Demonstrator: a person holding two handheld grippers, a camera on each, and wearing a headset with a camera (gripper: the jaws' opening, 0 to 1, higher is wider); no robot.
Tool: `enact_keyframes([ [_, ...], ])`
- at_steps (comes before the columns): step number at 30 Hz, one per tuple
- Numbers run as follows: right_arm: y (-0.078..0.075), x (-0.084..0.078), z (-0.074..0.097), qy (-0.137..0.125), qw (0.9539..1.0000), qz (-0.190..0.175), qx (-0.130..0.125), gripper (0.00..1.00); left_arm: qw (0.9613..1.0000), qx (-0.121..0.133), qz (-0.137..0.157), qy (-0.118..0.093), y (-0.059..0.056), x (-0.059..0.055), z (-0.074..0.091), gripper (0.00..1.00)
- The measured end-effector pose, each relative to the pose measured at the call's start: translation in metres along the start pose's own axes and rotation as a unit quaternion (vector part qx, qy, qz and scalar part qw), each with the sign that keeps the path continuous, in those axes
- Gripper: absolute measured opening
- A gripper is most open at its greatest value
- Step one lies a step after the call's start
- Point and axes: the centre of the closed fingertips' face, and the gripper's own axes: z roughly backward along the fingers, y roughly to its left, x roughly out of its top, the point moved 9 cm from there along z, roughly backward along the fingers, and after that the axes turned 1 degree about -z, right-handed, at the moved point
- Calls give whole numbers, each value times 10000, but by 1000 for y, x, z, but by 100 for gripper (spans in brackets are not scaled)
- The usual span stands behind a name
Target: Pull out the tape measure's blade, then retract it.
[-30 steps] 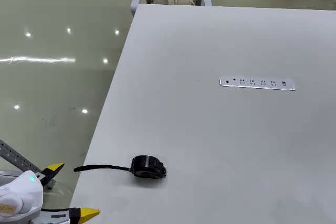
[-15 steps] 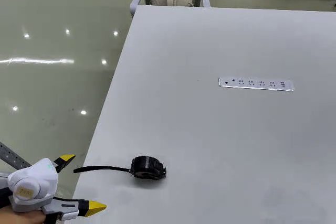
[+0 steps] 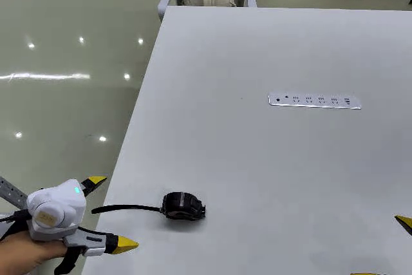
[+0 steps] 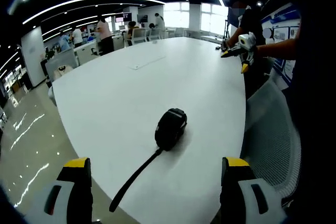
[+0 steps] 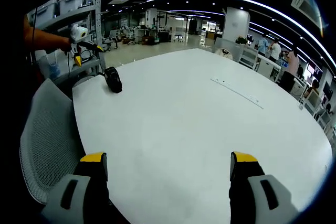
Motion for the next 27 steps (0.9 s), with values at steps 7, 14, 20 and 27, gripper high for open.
enact_keyframes([
  [7, 7, 7, -9, -44, 9995, 125, 297, 100, 9997, -126, -201, 44, 6, 13, -5, 100],
  [14, 9, 8, -14, 127, 9991, 168, 378, 100, 9988, -277, -379, 133, 8, 20, -13, 100],
  [20, 7, 18, -21, 59, 9987, 274, 437, 100, 9968, -457, -597, 277, 10, 23, -21, 99],
  [27, 4, 25, -30, -5, 9978, 440, 501, 100, 9948, -547, -790, 332, 15, 31, -27, 99],
])
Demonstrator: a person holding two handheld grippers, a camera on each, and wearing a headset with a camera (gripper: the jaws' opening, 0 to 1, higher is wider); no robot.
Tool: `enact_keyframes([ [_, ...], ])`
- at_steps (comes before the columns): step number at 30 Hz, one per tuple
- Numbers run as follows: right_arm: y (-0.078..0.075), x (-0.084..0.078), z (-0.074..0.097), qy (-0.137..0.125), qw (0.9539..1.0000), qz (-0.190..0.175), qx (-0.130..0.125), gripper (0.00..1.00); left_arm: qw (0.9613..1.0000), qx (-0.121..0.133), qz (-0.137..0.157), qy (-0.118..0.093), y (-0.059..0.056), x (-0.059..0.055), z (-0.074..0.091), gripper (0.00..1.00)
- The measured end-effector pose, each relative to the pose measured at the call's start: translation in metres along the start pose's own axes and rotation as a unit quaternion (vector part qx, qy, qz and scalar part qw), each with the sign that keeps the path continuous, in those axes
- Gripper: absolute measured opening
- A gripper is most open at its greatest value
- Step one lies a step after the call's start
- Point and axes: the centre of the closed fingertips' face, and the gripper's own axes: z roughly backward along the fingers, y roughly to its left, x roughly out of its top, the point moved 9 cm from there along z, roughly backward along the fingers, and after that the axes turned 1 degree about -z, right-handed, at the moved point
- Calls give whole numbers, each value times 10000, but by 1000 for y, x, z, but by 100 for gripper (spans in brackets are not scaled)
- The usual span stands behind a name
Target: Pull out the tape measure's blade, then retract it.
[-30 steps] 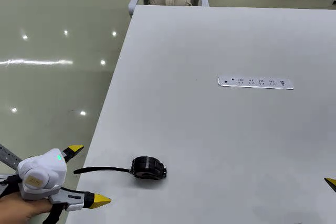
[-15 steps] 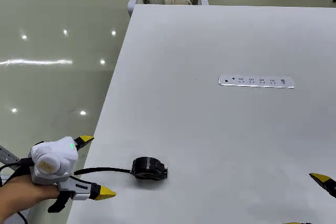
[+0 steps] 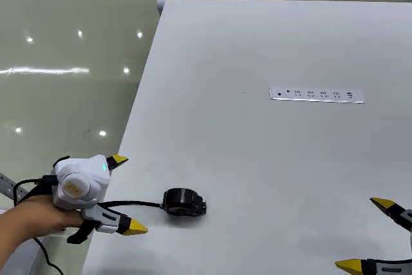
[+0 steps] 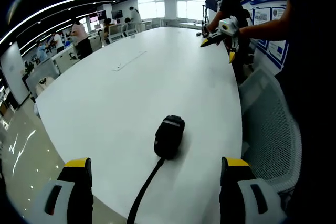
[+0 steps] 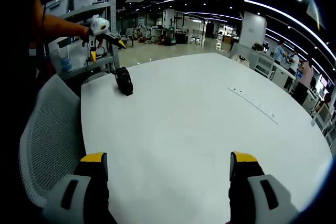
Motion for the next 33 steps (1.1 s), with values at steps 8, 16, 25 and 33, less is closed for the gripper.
enact_keyframes([
  [8, -4, 7, -16, -22, 9996, 219, 202, 99, 9996, -179, -192, 105, 6, 9, -10, 97],
  [16, -1, 20, -38, -178, 9975, 379, 570, 95, 9985, -345, -311, 278, 13, 12, -20, 94],
  [25, -2, 36, -56, -295, 9943, 490, 905, 90, 9961, -541, -482, 496, 18, 17, -33, 88],
  [33, -1, 45, -73, -321, 9919, 510, 1118, 90, 9942, -689, -543, 630, 20, 20, -48, 86],
])
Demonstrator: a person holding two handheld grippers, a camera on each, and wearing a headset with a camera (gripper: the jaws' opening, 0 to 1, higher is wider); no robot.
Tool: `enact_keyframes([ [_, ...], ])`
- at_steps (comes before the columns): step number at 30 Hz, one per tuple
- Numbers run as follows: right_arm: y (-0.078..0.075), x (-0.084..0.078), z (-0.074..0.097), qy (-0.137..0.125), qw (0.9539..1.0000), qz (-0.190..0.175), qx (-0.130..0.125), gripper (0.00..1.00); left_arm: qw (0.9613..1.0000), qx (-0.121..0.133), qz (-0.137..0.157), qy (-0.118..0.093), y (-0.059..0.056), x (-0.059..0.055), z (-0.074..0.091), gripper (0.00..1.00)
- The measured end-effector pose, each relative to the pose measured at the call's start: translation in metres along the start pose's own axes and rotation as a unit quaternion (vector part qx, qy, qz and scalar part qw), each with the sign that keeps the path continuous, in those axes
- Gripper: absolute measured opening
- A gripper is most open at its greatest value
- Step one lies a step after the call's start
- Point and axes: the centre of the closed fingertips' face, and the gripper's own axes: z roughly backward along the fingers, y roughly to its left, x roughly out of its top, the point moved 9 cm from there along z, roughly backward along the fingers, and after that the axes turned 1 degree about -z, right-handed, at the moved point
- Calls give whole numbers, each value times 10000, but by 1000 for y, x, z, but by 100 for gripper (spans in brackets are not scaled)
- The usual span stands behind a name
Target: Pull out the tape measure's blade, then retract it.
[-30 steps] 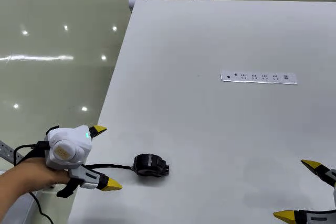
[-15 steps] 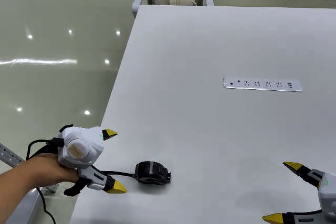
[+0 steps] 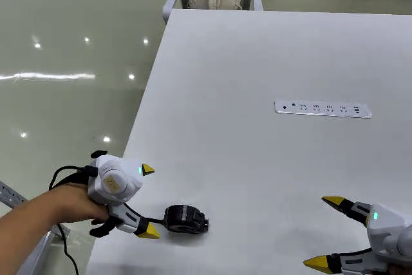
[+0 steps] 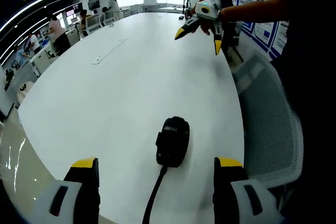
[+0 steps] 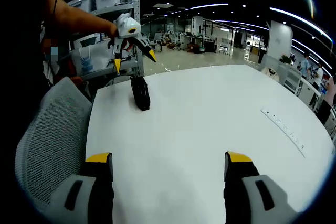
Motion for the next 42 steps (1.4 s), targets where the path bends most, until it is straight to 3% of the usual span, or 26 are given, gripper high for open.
enact_keyframes([
  [6, 2, 3, -9, 50, 9998, 14, 188, 94, 10000, -74, 40, -36, 2, 5, -5, 86],
  [9, 2, 9, -24, 77, 9992, 94, 376, 95, 9997, -220, -68, 105, 1, 7, -15, 85],
  [13, 2, 18, -37, -42, 9991, 89, 413, 93, 9992, -331, -213, 120, -3, 10, -22, 82],
  [25, 3, 32, -69, -95, 9973, 195, 696, 94, 9981, -504, -272, 209, -7, 17, -40, 77],
  [32, 4, 39, -85, -94, 9963, 293, 807, 93, 9974, -561, -366, 250, -6, 18, -49, 69],
  [36, 9, 47, -96, -194, 9953, 262, 913, 82, 9975, -583, -326, 231, -2, 19, -52, 58],
  [42, 15, 58, -115, -114, 9942, 376, 997, 83, 9973, -551, -340, 333, -4, 21, -60, 55],
])
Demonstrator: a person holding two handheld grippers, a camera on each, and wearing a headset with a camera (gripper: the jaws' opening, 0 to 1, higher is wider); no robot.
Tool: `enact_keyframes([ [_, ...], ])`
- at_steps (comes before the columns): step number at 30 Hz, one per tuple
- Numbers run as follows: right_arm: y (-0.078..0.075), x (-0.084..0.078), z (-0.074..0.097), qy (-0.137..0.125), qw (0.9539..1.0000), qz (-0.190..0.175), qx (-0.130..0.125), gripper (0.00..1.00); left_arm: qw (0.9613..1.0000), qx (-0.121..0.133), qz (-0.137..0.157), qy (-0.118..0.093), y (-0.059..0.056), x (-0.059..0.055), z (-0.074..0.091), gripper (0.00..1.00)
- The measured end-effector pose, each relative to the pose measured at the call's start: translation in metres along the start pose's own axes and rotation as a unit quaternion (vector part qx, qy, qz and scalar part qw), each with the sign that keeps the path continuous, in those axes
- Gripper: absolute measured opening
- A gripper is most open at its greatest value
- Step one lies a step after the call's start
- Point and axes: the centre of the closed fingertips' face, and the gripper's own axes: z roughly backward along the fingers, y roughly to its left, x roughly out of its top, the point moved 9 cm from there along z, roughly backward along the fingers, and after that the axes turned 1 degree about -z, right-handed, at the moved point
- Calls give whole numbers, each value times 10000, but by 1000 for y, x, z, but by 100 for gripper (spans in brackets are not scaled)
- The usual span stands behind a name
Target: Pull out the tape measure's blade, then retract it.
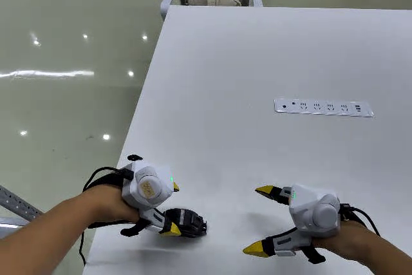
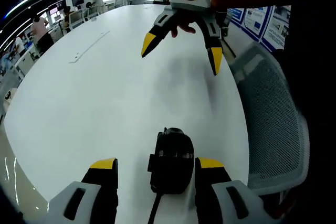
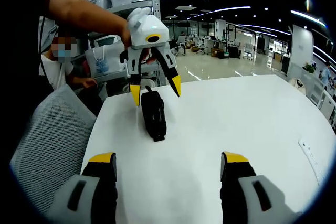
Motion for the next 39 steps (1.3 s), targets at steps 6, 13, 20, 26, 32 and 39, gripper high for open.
enact_keyframes([
  [6, 3, 6, -17, 144, 9997, 138, 120, 86, 9999, -86, -70, 59, -4, 0, -8, 53],
  [13, 4, 11, -34, 250, 9989, 306, 252, 83, 9997, -105, -139, 170, -6, -4, -14, 50],
  [20, 4, 17, -45, 288, 9984, 366, 307, 76, 9988, -255, -308, 266, -12, -8, -21, 34],
  [26, 3, 21, -55, 291, 9983, 395, 312, 72, 9994, -200, -270, 100, -13, -11, -19, 33],
  [32, 3, 21, -63, 381, 9975, 494, 332, 66, 9991, -228, -320, 126, -13, -9, -19, 33],
  [39, 5, 23, -68, 387, 9974, 454, 409, 58, 9990, -261, -341, 147, -12, -9, -19, 32],
])
